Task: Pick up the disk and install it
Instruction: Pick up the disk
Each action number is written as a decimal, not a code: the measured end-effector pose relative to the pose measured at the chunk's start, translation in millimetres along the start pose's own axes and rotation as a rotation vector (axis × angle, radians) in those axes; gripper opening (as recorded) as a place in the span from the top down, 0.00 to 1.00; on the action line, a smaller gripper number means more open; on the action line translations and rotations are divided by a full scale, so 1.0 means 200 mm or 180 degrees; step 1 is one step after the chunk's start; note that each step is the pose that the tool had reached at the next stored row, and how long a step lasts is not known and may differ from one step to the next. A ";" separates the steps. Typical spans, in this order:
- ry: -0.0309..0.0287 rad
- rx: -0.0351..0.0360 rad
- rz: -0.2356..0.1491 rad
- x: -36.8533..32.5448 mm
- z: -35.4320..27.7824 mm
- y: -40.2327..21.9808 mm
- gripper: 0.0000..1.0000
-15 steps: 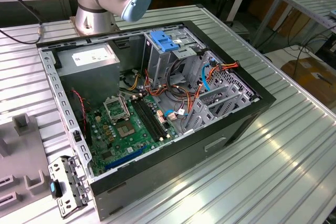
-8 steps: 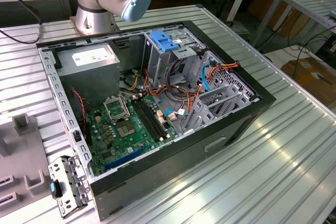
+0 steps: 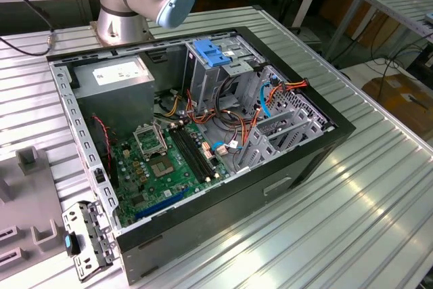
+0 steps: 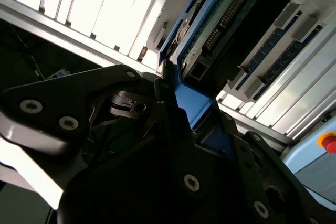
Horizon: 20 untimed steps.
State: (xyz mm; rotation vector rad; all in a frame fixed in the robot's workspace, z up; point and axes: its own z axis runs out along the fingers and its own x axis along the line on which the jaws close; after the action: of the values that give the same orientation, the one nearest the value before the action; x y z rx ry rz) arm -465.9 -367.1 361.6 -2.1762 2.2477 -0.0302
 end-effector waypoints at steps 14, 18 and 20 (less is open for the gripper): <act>0.0000 0.0000 0.0000 0.000 -0.048 -0.001 0.63; 0.0000 0.0000 0.0000 0.000 -0.072 -0.002 0.63; 0.0000 0.0000 0.0000 0.000 -0.081 -0.002 0.63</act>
State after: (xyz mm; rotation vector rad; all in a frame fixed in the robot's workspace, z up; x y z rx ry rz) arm -465.9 -367.1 377.7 -2.1762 2.2478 -0.0301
